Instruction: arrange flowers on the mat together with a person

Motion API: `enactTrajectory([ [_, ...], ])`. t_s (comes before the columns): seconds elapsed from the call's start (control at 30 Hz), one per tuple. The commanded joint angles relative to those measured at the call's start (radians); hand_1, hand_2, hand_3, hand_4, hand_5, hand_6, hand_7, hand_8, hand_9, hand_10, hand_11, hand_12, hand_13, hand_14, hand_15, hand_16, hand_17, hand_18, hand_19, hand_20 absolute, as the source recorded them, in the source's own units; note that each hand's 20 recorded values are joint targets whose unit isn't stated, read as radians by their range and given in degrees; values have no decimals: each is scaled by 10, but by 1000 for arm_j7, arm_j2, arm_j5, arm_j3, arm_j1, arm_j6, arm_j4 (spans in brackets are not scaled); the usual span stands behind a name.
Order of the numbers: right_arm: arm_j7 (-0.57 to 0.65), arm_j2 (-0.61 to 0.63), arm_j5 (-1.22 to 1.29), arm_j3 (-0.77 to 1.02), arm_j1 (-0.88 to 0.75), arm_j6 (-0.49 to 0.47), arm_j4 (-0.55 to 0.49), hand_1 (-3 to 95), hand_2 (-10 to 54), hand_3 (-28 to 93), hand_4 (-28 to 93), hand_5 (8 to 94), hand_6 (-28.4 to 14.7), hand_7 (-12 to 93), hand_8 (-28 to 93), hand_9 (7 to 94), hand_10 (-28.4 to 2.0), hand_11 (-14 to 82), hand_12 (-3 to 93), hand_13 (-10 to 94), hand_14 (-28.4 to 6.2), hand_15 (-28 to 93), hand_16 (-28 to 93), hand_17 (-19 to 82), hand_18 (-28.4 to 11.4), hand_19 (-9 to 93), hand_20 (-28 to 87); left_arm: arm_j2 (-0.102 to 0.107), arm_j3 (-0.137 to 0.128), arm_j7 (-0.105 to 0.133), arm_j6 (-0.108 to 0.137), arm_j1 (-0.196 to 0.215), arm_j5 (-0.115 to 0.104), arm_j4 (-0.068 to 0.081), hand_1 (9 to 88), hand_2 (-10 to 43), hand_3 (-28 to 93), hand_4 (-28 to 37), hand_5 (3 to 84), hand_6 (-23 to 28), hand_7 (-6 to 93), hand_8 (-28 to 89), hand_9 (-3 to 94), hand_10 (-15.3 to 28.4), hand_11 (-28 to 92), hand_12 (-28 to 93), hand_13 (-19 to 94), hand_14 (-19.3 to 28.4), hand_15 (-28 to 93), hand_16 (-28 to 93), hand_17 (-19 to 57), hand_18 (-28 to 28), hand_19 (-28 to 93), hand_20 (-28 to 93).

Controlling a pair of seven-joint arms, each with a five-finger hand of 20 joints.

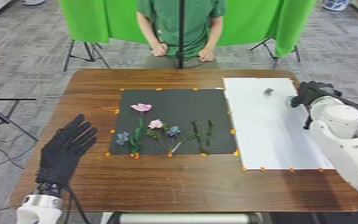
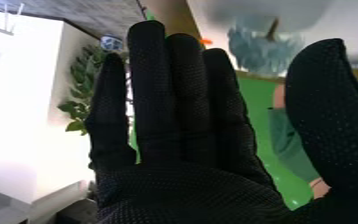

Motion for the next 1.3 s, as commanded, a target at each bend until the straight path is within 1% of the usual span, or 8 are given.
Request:
enactTrajectory([
  [0.03, 6, -11, -26, -14, -5, 38, 4, 282, -95, 850, -283, 486, -16, 314, -158, 571, -103, 395, 254, 558, -81, 499, 163, 189, -199, 644, 349, 0, -4, -15, -17, 7, 6, 7, 241, -4, 709, -280, 354, 35, 151, -83, 296, 123, 170, 145, 257, 143, 213, 13, -91, 213, 421, 80],
  [0.3, 61, -4, -62, -65, 15, 84, 2, 246, -95, 836, -283, 453, -40, 281, -148, 534, -116, 377, 257, 542, -89, 509, 168, 183, -205, 647, 348, 1, -2, -14, -18, 7, 7, 6, 240, -4, 709, -279, 357, 36, 150, -83, 299, 124, 170, 144, 257, 143, 216, 11, -91, 213, 421, 80],
  [0.47, 45, -9, -43, -60, 16, 77, 0, 236, -95, 836, -283, 436, -56, 222, -133, 501, -119, 247, 208, 522, -90, 468, 157, 176, -206, 641, 346, 0, -2, -14, -20, 6, 7, 8, 240, -3, 709, -280, 359, 36, 148, -82, 300, 125, 171, 144, 257, 143, 216, 10, -91, 212, 421, 80],
  [0.87, 38, -21, -40, -102, 33, 145, 28, 273, -95, 836, -282, 457, -18, 272, -143, 562, -109, 265, 213, 551, -82, 445, 156, 179, -203, 636, 344, 2, -2, -12, -16, 8, 6, 5, 242, -3, 709, -279, 360, 37, 146, -81, 301, 124, 170, 144, 257, 142, 215, 10, -91, 213, 422, 80],
  [1.0, 48, -21, -57, -132, 46, 170, 42, 357, -66, 841, -280, 513, 9, 361, -155, 649, -90, 258, 201, 621, -64, 422, 173, 201, -188, 644, 339, 2, -4, -12, -29, 5, -2, 5, 244, -3, 708, -279, 360, 36, 147, -81, 303, 124, 171, 144, 258, 142, 217, 10, -91, 213, 422, 79],
  [1.1, 25, -24, -94, -128, 37, 179, 51, 475, -50, 773, -280, 585, 25, 495, -29, 794, -60, 156, 365, 721, -41, 414, 280, 237, -173, 665, 333, 1, -5, -14, -23, 5, -2, 4, 246, -2, 708, -279, 360, 35, 149, -82, 305, 124, 172, 144, 258, 142, 218, 9, -90, 213, 423, 80],
  [1.17, 12, -25, -87, -117, 26, 170, 44, 496, -50, 766, -281, 607, 30, 515, -8, 833, -54, 163, 390, 747, -39, 426, 293, 247, -171, 673, 334, -1, -8, -14, -24, 11, 1, 1, 246, -2, 708, -279, 361, 35, 149, -82, 305, 124, 172, 143, 259, 142, 218, 9, -90, 213, 423, 80],
  [1.3, -8, -16, -31, -165, 33, 294, 0, 519, -82, 772, -282, 679, 33, 494, -7, 887, -38, 151, 425, 798, -35, 446, 299, 271, -169, 696, 336, -2, -11, -11, -18, 16, -1, -1, 247, -2, 707, -279, 362, 36, 148, -83, 306, 124, 173, 144, 258, 142, 218, 9, -89, 213, 423, 79],
])
